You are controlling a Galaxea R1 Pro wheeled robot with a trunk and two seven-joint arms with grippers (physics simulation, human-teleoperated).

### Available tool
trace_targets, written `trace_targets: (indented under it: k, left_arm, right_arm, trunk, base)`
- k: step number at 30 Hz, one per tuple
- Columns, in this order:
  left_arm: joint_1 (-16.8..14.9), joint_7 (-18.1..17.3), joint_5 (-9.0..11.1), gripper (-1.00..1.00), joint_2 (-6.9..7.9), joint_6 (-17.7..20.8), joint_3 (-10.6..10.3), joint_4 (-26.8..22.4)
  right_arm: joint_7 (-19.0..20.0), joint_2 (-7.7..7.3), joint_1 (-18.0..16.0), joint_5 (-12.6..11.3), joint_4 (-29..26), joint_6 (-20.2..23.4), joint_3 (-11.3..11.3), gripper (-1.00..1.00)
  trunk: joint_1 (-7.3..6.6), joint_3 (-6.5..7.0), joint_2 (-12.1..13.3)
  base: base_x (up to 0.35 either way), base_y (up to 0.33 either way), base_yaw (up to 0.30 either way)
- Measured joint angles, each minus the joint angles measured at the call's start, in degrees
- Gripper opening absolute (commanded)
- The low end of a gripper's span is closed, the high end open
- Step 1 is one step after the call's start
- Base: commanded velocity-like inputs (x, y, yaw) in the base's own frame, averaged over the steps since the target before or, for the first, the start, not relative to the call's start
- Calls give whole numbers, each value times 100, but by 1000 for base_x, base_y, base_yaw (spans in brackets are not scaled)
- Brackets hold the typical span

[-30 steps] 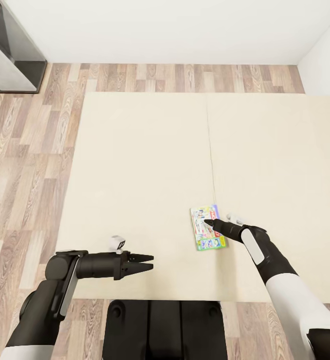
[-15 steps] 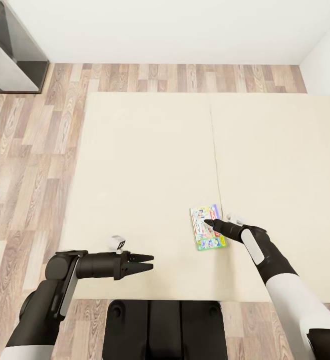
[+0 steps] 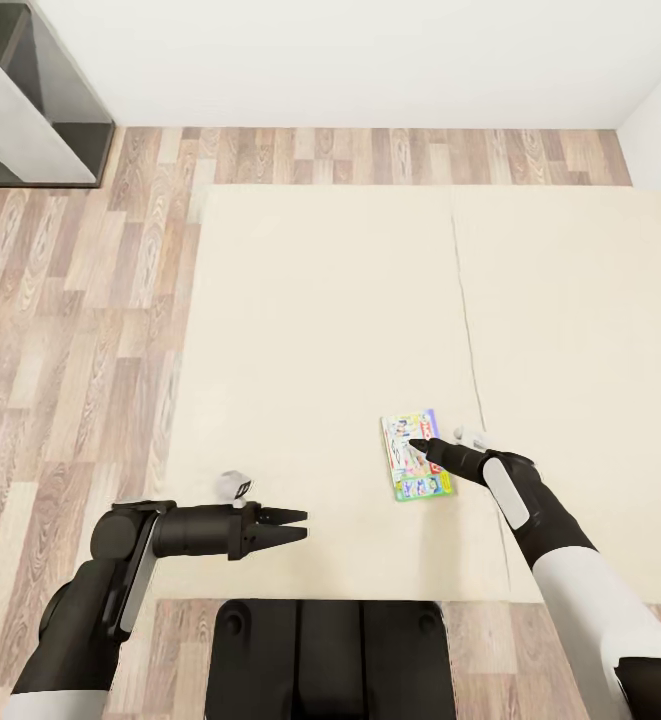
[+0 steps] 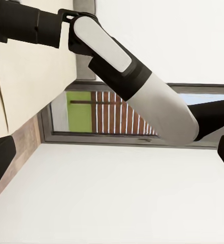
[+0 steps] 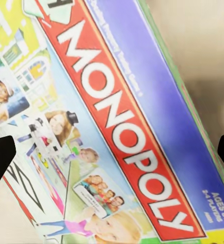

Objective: Put all the toys in the child's room - the three board games (two on the bed and one on the table), the two jigsaw puzzles on the table, and the tennis ball on the table - inside the toy box on the table in the child's room.

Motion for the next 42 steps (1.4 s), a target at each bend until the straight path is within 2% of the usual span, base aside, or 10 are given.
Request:
trace_targets:
  k: [42]
  left_arm:
    - [1,0,0,100,0,0,0,0]
  right_arm:
    - [0,9,0,7,0,-2,3,100]
  trunk:
    - [0,0,0]
  base:
    - [0,271,0]
